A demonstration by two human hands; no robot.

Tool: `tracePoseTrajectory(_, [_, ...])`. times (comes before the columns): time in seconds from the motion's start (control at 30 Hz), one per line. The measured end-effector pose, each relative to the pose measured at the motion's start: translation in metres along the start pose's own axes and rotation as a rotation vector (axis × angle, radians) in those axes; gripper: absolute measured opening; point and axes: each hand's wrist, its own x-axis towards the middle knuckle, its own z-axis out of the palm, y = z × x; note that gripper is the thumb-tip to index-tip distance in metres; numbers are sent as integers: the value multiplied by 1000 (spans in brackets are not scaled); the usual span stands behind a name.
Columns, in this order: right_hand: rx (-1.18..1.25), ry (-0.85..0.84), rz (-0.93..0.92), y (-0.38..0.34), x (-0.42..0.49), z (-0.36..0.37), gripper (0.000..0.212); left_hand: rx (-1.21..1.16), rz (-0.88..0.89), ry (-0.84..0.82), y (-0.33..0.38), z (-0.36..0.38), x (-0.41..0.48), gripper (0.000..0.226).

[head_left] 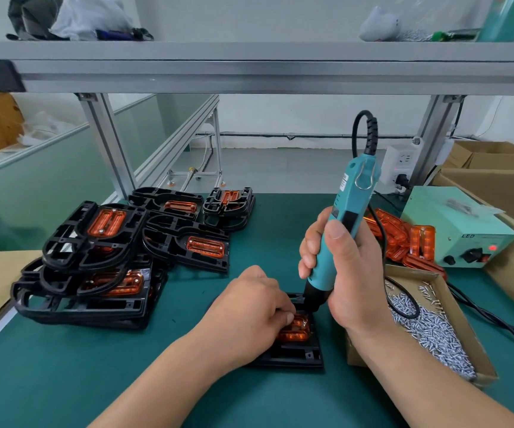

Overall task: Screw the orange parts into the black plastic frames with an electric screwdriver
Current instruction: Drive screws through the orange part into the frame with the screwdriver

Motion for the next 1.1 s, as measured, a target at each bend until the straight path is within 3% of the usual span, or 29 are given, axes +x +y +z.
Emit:
tracePoseTrajectory(0.37, [-32,-129,13,6,-3,-2,40,-17,-10,-14,3,-3,-1,20])
tracePoseTrajectory(1.1, [-100,-142,-23,6,-5,-3,44,-25,12,-16,-1,-2,-2,21])
